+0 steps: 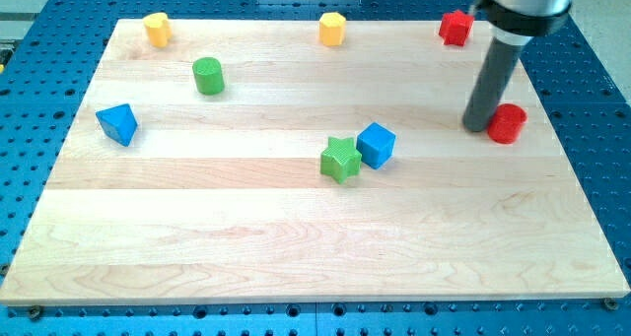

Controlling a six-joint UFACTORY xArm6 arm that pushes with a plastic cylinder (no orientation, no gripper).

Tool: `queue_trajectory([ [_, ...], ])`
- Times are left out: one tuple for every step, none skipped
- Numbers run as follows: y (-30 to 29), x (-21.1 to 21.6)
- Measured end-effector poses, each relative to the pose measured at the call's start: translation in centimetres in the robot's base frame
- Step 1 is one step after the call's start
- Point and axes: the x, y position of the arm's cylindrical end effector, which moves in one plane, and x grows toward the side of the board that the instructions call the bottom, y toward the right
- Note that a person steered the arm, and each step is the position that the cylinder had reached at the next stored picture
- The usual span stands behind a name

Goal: Move the cube into the green star

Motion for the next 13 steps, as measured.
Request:
queue_trajectory([
  [0.0, 0.0],
  [-4.3, 0.0],
  [-7.9, -0.1],
  [-7.9, -0.2],
  [-7.9, -0.2],
  [-7.6, -0.2],
  [-7.6, -0.2],
  [-7.8, -0.2],
  [-7.8, -0.2],
  [-7.9, 0.1],
  [-9.4, 1.0],
  [-11.3, 1.0],
  [-16.8, 1.7],
])
